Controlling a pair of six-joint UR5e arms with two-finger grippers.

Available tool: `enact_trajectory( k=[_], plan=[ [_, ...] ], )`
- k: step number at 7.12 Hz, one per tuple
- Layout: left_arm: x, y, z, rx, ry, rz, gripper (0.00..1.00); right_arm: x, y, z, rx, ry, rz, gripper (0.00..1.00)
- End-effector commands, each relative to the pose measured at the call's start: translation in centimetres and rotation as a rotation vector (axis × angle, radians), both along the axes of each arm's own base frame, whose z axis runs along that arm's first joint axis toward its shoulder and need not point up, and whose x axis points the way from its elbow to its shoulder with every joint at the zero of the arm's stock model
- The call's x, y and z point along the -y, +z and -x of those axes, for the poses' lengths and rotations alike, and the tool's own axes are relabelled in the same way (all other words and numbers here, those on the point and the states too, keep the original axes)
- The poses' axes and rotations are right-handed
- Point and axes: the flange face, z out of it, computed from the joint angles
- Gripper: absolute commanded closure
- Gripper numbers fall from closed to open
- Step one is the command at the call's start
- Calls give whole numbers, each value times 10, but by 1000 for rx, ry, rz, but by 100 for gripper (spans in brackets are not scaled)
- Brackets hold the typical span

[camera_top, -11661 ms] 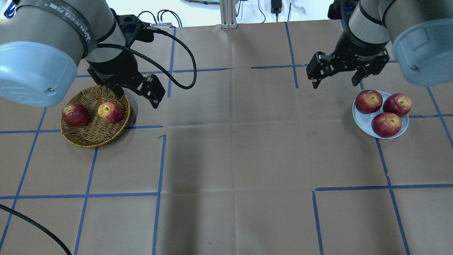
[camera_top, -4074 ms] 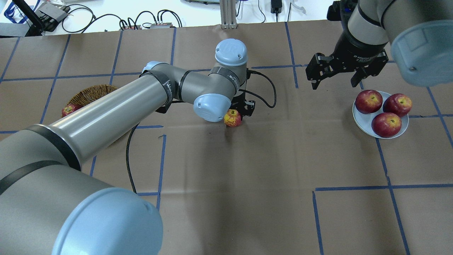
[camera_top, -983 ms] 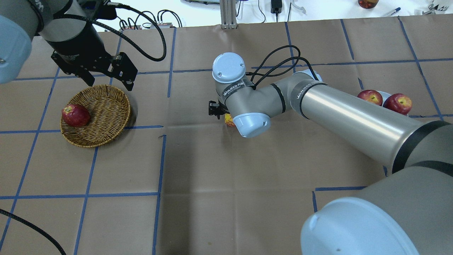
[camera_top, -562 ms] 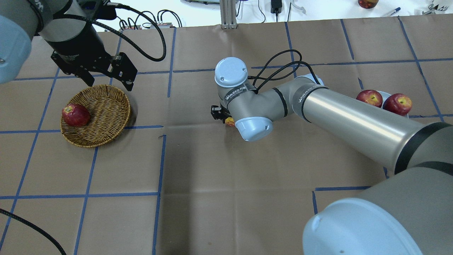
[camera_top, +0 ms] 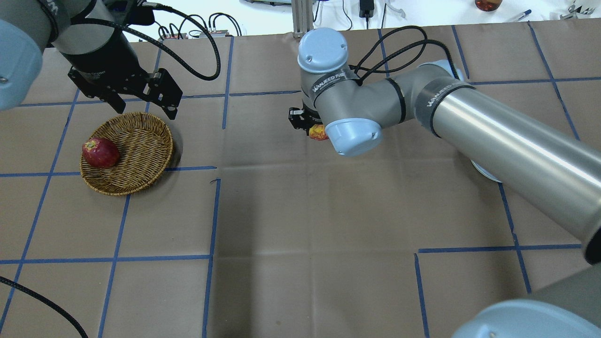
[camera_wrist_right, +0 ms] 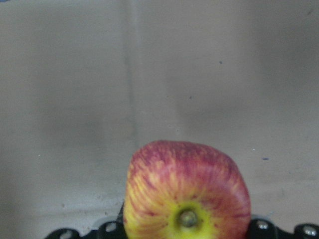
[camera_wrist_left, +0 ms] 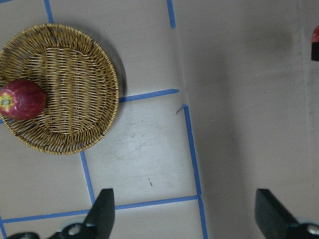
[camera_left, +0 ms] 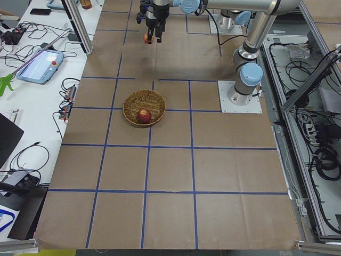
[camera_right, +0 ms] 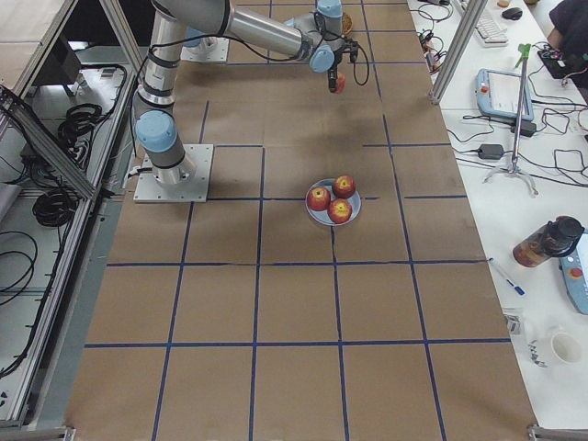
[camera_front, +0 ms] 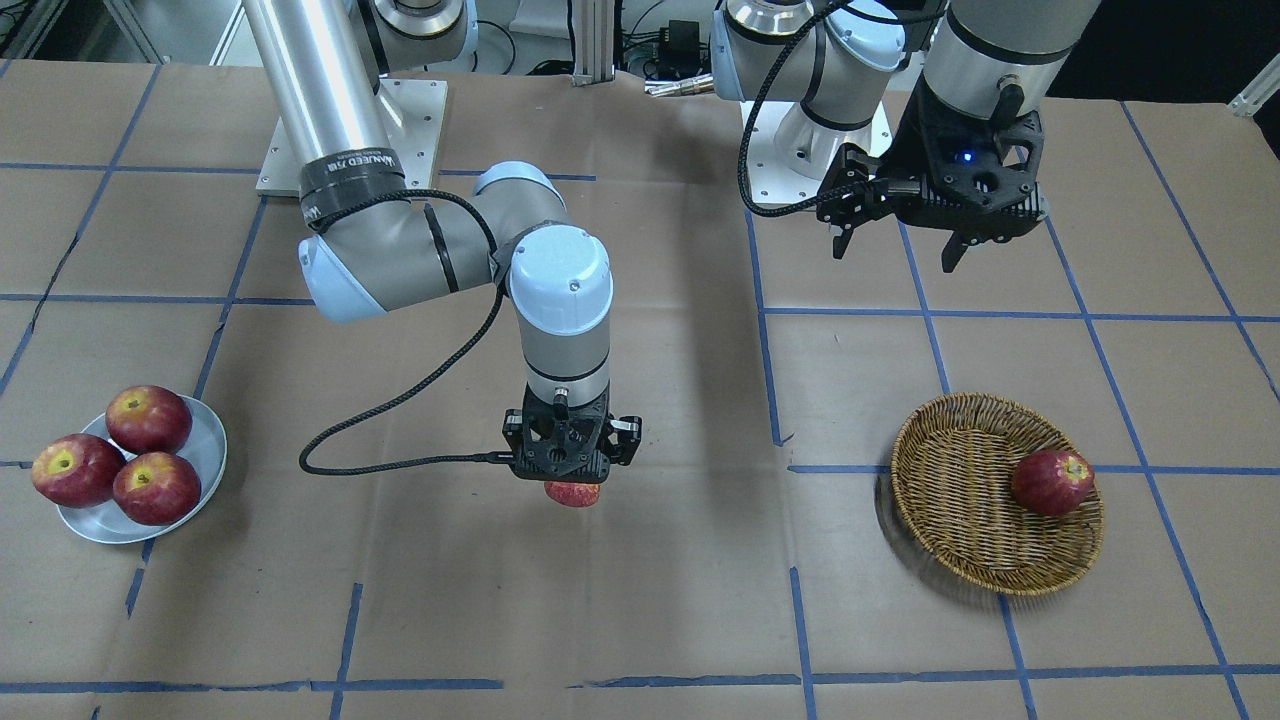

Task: Transfer apple from basket to plate
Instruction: 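Carry the apple with the right gripper onto the white plate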

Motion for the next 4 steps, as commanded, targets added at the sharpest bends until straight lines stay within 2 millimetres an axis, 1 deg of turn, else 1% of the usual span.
enact_trajectory(
  k=[1,2,3,4],
  plan=[
    [-2,5,0,0,0,1,1,7,66,115,-36,23,-54,45],
    [-1,4,0,0,0,0,1,5,80,186,-50,52,-70,45],
    [-1,7,0,-2,0,4,1,-3,83,249,-60,94,-77,45],
    [0,4,0,-5,0,1,1,-13,79,311,-67,125,-81,45]
  ],
)
